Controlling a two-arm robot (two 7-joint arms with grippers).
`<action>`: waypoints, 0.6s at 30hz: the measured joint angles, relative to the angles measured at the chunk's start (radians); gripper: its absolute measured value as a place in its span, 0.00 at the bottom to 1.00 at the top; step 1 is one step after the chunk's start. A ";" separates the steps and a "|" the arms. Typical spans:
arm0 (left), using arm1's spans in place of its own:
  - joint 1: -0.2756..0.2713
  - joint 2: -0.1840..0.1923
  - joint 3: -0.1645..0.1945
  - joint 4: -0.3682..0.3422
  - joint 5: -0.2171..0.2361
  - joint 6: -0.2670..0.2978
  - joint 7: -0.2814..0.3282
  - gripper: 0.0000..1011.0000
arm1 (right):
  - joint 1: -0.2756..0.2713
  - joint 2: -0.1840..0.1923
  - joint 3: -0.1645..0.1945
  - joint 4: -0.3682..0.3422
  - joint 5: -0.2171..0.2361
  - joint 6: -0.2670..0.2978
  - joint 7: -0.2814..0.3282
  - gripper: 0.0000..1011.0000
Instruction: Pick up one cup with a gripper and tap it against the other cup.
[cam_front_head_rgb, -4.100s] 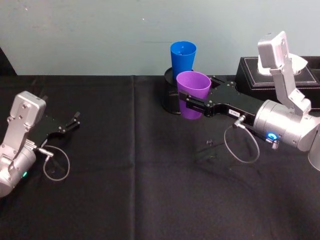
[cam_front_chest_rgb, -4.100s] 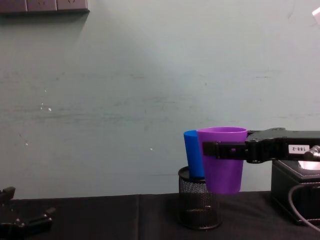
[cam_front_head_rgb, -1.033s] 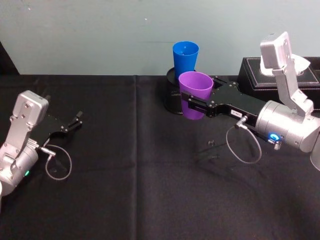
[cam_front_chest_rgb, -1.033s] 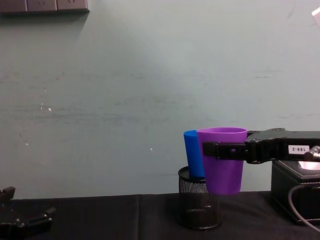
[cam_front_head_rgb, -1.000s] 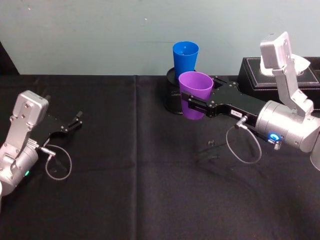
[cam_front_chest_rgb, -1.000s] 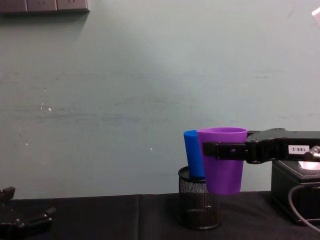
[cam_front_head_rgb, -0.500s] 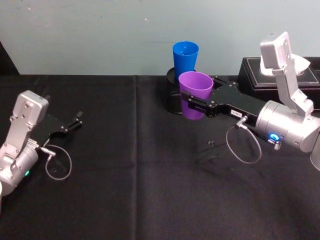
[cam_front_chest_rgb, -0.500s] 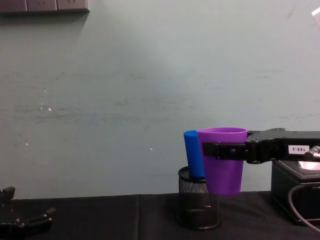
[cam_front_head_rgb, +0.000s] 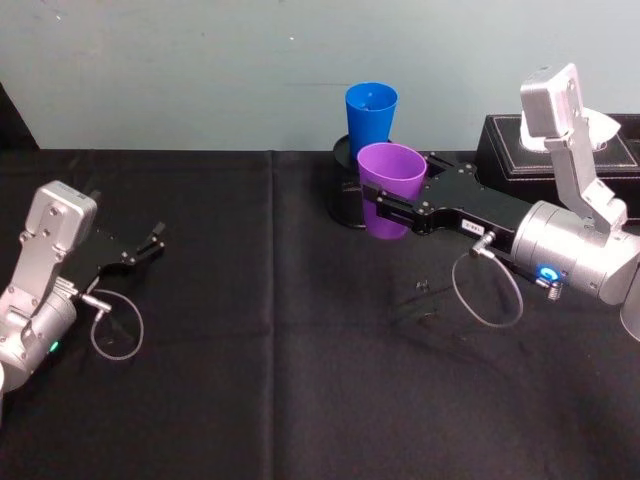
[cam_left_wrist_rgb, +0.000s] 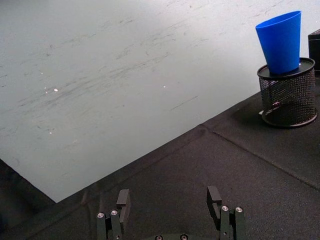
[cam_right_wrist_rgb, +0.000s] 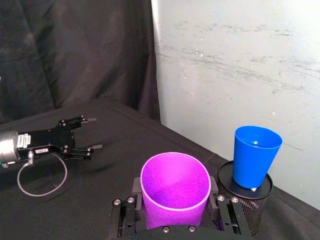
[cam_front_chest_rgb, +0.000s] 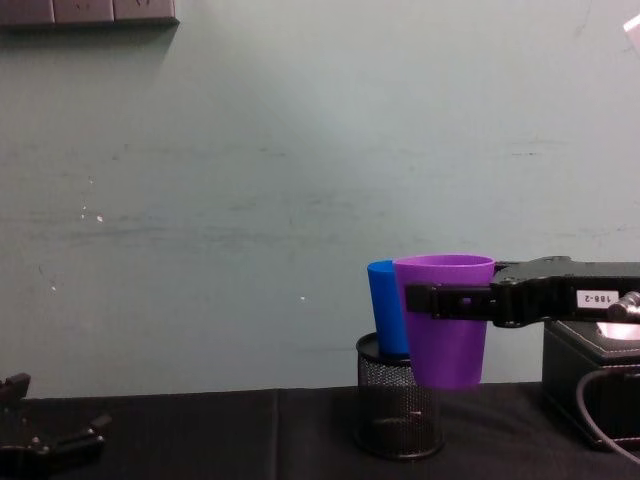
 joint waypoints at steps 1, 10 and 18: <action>0.000 0.000 0.000 0.000 0.000 0.000 0.000 0.99 | 0.000 0.000 -0.001 0.002 0.000 -0.001 0.000 0.73; 0.000 0.000 0.000 0.000 0.000 0.000 0.000 0.99 | 0.016 -0.047 -0.015 0.103 -0.018 -0.038 -0.036 0.73; 0.000 0.000 0.000 0.000 0.000 0.000 0.000 0.99 | 0.049 -0.108 -0.017 0.190 -0.055 -0.071 -0.072 0.73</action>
